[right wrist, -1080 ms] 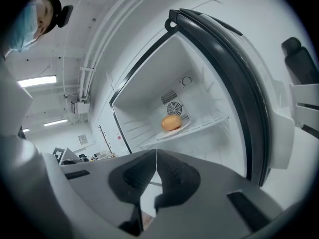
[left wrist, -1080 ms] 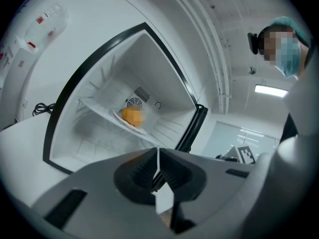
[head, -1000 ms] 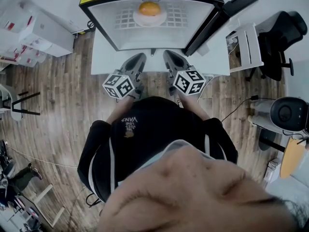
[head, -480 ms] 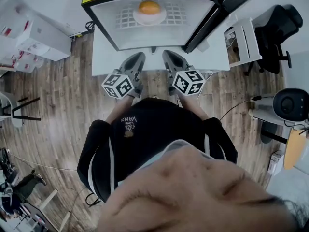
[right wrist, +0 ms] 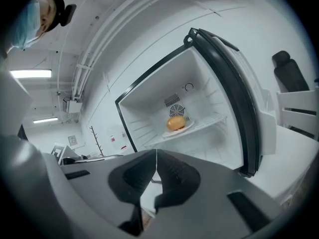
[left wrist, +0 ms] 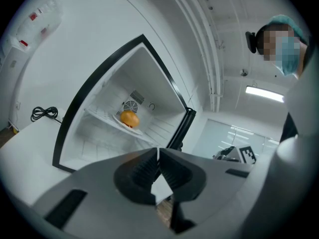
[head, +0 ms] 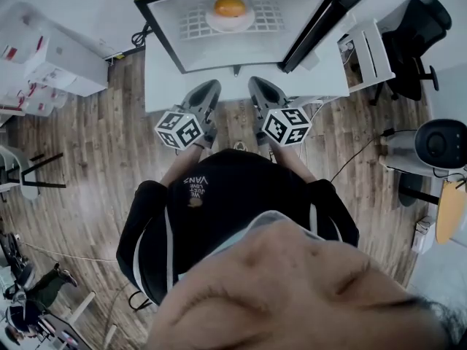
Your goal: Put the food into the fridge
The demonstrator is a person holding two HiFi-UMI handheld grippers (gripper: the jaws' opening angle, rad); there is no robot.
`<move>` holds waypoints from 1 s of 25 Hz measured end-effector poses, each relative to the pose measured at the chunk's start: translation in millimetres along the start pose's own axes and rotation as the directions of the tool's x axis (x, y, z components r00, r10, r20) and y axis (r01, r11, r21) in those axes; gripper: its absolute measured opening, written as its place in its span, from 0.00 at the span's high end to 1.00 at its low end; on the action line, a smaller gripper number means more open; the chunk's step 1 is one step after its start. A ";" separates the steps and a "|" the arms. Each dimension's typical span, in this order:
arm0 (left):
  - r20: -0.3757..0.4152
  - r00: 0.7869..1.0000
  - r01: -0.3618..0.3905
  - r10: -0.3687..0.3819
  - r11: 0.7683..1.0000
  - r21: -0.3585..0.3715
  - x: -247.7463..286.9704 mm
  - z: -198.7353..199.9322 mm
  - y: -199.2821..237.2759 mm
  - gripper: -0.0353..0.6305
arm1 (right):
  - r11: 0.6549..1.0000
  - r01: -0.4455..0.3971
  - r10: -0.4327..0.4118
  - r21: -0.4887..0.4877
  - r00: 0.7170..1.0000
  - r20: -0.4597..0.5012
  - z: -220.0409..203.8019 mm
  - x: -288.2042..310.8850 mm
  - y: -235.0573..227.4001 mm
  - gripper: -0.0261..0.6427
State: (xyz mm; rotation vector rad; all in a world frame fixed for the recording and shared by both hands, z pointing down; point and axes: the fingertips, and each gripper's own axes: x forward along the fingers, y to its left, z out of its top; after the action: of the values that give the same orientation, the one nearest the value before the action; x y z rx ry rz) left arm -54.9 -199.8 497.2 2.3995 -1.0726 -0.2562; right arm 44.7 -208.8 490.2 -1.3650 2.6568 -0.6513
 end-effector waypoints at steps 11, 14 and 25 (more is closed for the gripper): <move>-0.019 1.000 0.015 -0.015 1.000 -0.003 -27.0 -7.1 -5.7 0.91 | 0.999 0.045 -0.045 -0.012 0.999 0.008 -9.4 -14.7 16.1 0.94; -0.019 1.000 0.016 -0.016 1.000 -0.003 -32.2 -7.3 -5.9 0.91 | 0.998 0.060 -0.059 -0.021 0.998 0.014 -9.9 -16.5 18.8 0.94; -0.015 0.999 0.029 -0.029 1.000 -0.001 -41.9 -5.2 -5.7 0.91 | 0.995 0.097 -0.096 -0.031 0.995 0.029 -10.4 -21.2 25.1 0.94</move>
State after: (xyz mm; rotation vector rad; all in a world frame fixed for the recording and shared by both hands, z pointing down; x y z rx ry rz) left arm -77.6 -163.7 497.6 2.4136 -1.0311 -0.2478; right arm 35.7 -175.8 487.0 -1.5071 2.6050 -0.5965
